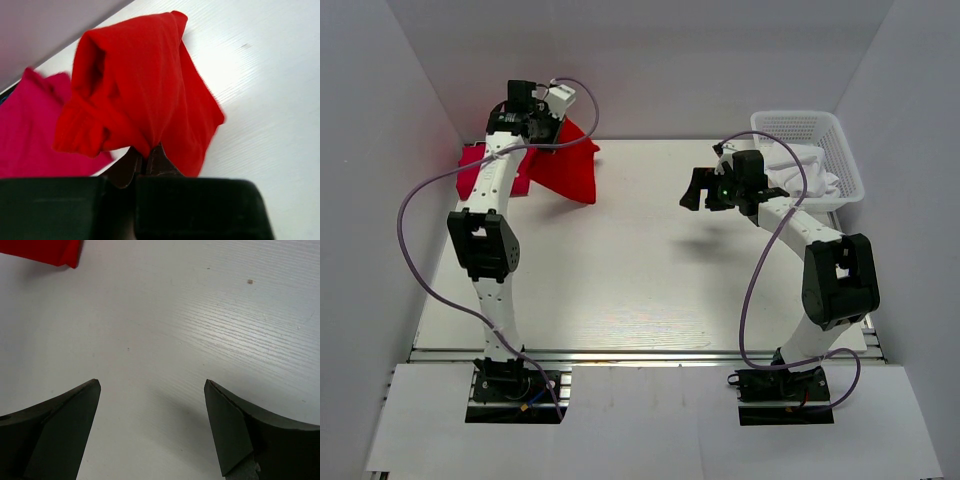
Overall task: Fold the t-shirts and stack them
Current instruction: Put the neatly folded tshirt into the corner of the board with the left arm
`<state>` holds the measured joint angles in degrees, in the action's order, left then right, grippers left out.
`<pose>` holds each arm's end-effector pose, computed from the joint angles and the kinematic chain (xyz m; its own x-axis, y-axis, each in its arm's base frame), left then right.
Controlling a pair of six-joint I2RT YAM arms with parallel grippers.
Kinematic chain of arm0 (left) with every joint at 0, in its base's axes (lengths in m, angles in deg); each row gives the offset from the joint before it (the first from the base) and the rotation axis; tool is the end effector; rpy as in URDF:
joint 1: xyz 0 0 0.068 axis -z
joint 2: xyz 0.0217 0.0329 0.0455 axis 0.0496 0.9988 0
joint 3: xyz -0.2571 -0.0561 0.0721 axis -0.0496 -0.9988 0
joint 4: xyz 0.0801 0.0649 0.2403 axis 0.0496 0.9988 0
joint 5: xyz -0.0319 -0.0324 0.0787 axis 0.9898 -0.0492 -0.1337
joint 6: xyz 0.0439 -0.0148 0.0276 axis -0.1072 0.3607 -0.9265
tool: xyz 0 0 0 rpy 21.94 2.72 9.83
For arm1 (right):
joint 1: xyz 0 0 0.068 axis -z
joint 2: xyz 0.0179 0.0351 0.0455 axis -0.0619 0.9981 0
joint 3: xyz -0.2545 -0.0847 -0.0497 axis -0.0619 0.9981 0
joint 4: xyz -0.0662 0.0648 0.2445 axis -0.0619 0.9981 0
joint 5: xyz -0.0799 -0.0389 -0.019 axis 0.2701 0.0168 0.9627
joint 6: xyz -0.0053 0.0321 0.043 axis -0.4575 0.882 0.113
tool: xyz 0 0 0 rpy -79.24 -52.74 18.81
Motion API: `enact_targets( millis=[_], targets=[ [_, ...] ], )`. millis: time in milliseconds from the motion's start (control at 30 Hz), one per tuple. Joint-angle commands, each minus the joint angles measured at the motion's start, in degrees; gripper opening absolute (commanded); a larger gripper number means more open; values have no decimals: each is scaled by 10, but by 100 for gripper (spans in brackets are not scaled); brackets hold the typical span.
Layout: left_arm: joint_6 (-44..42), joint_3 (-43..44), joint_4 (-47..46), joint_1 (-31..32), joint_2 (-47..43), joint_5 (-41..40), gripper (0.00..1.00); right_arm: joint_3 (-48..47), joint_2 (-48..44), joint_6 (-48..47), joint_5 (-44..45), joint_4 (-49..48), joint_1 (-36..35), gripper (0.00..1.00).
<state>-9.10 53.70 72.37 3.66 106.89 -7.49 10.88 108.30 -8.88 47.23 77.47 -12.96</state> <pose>0.4763 -0.0625 0.3437 -0.5215 0.4368 -0.7330 0.5175 0.8449 0.1352 0.3698 0.1212 0.2526 -0.6211 0.0484 -0.7822 -0.3867 0.8492 0.3596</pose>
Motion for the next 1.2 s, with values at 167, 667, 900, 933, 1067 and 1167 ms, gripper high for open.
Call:
enact_targets(
  millis=[167,667,900,933,1067,1167],
  targets=[
    [-77,37,-4,-56,20,-69,0,-16,-19,3,10,-4,1,90],
    [-81,50,-89,-137,45,-126,0,-36,5,14,14,5,-1,90],
    [-88,67,-114,-161,51,-133,0,-55,20,20,0,0,-3,90],
    [-88,67,-131,-168,51,-123,0,-57,23,23,-1,0,-3,90],
    [-88,66,-161,-189,65,-123,0,-64,36,28,-11,-7,-4,90],
    [-88,52,-175,-194,79,-110,0,-65,40,30,-13,-8,-3,90]
  ],
)
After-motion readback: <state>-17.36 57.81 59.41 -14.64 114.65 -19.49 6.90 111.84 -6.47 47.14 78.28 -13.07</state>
